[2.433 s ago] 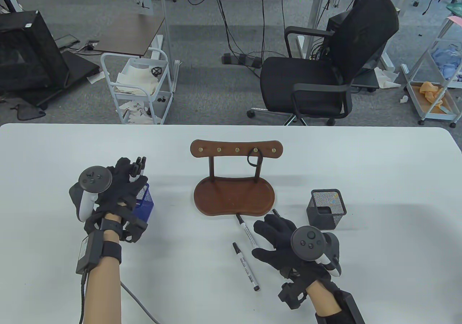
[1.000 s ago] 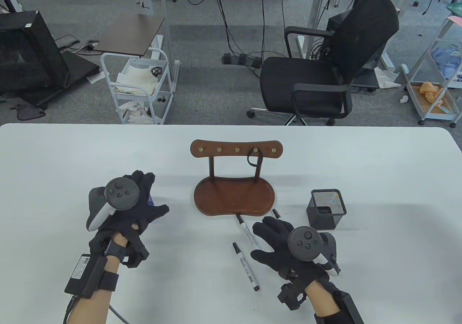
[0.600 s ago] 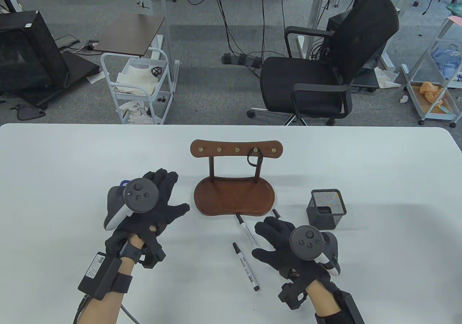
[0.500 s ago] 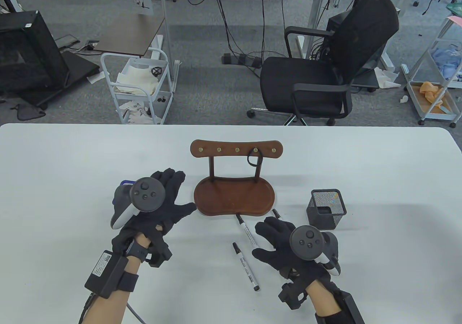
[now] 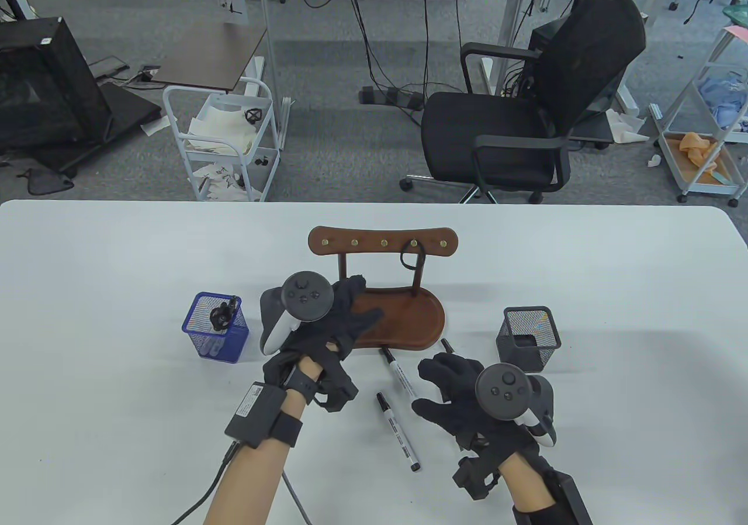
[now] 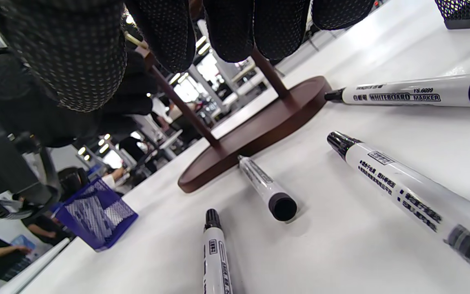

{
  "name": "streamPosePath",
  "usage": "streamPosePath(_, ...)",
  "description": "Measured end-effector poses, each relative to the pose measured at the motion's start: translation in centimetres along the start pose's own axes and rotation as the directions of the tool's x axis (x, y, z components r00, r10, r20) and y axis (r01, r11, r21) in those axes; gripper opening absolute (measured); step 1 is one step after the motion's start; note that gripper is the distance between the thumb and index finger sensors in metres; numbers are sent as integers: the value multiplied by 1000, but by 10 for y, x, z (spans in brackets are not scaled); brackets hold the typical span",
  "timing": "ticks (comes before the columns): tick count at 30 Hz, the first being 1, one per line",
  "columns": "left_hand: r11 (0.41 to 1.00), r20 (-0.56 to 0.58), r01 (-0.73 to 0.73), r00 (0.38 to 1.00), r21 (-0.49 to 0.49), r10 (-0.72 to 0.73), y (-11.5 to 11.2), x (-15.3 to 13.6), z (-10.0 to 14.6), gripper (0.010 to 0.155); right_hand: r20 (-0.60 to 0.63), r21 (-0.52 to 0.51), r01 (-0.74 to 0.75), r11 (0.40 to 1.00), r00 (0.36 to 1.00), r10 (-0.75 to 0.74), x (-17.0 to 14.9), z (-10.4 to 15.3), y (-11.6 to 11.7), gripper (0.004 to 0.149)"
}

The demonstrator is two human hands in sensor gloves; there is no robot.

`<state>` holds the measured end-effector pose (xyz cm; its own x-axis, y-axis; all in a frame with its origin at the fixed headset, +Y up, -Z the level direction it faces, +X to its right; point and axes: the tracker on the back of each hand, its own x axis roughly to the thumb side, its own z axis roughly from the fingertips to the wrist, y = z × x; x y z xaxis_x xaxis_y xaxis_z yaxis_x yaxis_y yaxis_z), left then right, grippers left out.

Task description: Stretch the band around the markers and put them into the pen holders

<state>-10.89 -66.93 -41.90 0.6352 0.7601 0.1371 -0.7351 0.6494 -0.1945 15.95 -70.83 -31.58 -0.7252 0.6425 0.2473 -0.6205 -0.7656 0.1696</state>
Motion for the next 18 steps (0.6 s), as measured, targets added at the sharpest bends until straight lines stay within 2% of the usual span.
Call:
streamPosePath(8, 969, -82, -247, 965, 28, 249, -16, -8, -30, 74, -3, -5, 9, 1000, 1000, -9, -1, 0, -2, 68)
streamPosePath(18, 933, -119, -359, 925, 29, 360, -33, -8, -50, 73, -5, -8, 12, 1000, 1000, -12, -2, 1, -3, 67)
